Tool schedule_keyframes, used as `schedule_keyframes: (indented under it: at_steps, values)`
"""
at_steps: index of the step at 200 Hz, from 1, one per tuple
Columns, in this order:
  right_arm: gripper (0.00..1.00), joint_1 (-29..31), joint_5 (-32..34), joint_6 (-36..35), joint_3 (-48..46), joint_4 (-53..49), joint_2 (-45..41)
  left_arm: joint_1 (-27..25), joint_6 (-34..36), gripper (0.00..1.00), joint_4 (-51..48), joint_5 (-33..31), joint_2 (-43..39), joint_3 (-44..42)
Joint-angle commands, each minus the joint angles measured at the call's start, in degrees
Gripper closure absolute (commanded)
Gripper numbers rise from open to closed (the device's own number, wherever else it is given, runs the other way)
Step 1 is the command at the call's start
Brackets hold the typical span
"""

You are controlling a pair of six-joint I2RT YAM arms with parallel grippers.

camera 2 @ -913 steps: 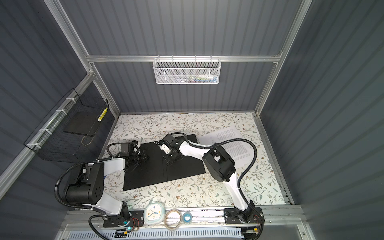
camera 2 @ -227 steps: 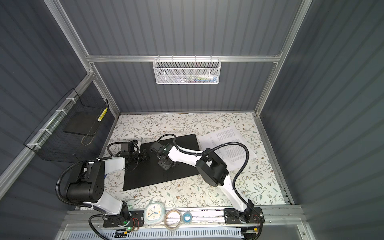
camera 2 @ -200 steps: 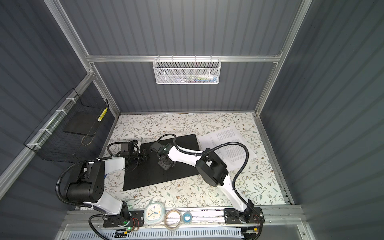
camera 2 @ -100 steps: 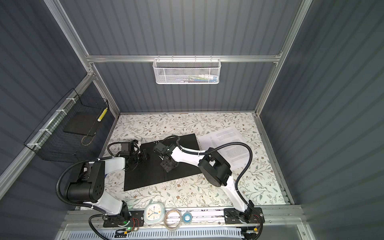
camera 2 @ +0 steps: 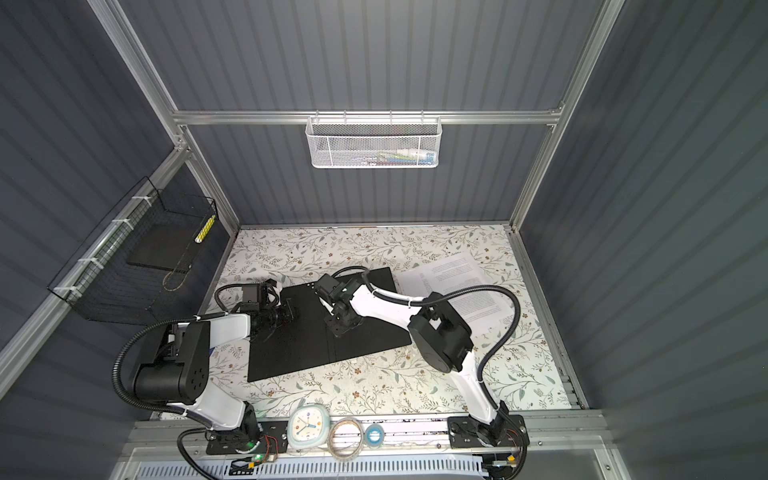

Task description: Put the files into the folder

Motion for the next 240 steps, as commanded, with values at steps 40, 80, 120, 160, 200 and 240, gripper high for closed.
schedule_keyframes:
  at_steps: [40, 80, 120, 160, 200, 240]
  values:
    - [0.79, -3.88, -11.97, 2.41, -0.04, 4.88, 1.36, 0.2, 0.58, 0.97, -6.7, -0.93, 2.7, -0.99]
    - [0.78, -4.03, -12.16, 2.02, 1.33, 5.24, 3.55, 0.2, 0.52, 0.97, -6.68, -0.92, 2.8, -1.04]
    - [0.79, -4.32, -12.48, 2.02, 2.13, 5.26, 5.12, 0.2, 0.57, 0.97, -6.72, -0.94, 2.96, -0.88]
    - [0.8, -4.32, -12.52, 2.03, 2.11, 5.12, 6.32, 0.2, 0.53, 0.97, -6.78, -0.86, 2.98, -0.86]
    - [0.81, -4.36, -12.68, 2.27, 3.01, 4.38, 7.22, 0.2, 0.57, 0.97, -6.87, -0.76, 3.22, -0.79]
    - [0.84, -4.32, -13.14, 2.61, 3.06, 4.88, 8.09, 0.2, 0.71, 0.98, -6.87, -0.61, 3.29, -0.74]
